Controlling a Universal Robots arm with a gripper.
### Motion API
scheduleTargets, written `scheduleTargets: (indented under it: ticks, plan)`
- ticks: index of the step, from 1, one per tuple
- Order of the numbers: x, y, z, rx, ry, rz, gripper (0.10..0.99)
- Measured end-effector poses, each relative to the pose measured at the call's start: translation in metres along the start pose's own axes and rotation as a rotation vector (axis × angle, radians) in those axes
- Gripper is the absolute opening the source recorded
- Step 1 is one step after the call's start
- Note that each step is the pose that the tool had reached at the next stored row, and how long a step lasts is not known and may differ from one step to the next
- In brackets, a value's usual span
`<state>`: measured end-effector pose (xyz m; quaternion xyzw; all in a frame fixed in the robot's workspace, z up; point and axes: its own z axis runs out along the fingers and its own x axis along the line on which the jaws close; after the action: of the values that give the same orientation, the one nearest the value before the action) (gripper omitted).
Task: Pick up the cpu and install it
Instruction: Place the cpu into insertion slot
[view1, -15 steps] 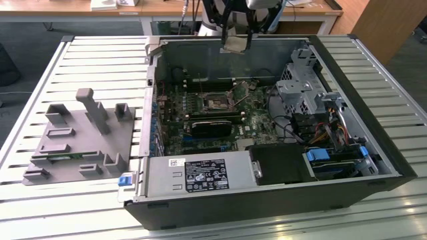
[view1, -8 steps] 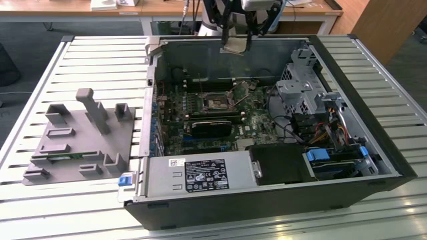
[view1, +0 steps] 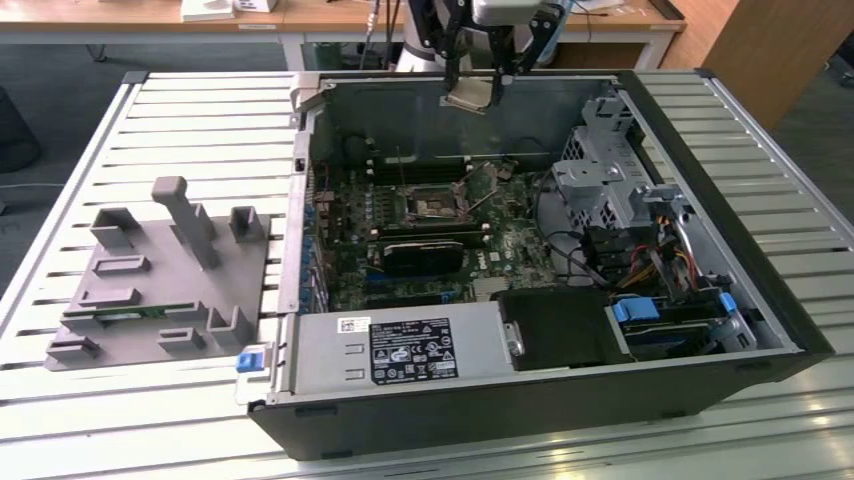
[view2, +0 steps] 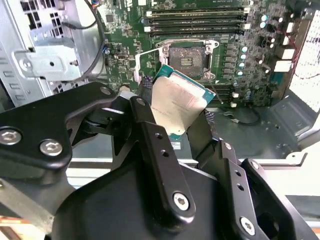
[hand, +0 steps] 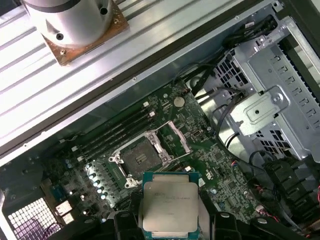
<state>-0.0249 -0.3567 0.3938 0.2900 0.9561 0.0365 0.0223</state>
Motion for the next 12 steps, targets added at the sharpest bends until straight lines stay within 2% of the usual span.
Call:
scheduleTargets:
  ticks: [12]
  plan:
    - [0.0004,-0.0002,0.0057,0.004,-0.0157,0.19,0.529]
